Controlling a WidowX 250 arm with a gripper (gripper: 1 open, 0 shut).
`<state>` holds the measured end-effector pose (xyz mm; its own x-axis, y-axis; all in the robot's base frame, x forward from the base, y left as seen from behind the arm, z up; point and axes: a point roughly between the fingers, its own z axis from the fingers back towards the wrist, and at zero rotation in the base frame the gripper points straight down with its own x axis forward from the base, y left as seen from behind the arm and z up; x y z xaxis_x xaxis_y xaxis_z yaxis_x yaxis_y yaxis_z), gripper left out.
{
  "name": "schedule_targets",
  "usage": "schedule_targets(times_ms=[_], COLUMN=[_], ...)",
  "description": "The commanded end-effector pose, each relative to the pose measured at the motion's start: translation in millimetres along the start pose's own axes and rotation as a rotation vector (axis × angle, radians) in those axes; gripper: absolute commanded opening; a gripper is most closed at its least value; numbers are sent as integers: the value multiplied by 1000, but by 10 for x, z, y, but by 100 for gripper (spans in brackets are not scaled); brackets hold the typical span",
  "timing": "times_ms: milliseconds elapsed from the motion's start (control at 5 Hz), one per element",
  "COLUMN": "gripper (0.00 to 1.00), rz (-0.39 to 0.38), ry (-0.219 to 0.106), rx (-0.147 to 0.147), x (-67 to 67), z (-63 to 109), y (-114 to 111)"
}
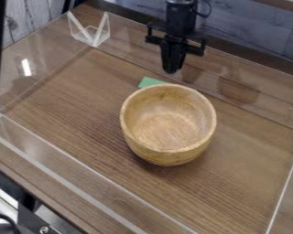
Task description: Put green object into wooden bowl
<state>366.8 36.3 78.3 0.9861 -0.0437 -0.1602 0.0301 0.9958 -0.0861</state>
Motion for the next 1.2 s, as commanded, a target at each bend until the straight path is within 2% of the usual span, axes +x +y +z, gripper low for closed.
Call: schedule_targets(times_ms=[0, 200, 600, 1000], gripper=[0, 0, 0, 0], rz=[-21, -26, -125, -20], ry=[-130, -127, -101, -104], rx=[7, 0, -2, -30], x=[-150, -315, -477, -835], z=[487, 487, 560, 617], y=[-84, -159, -357, -449])
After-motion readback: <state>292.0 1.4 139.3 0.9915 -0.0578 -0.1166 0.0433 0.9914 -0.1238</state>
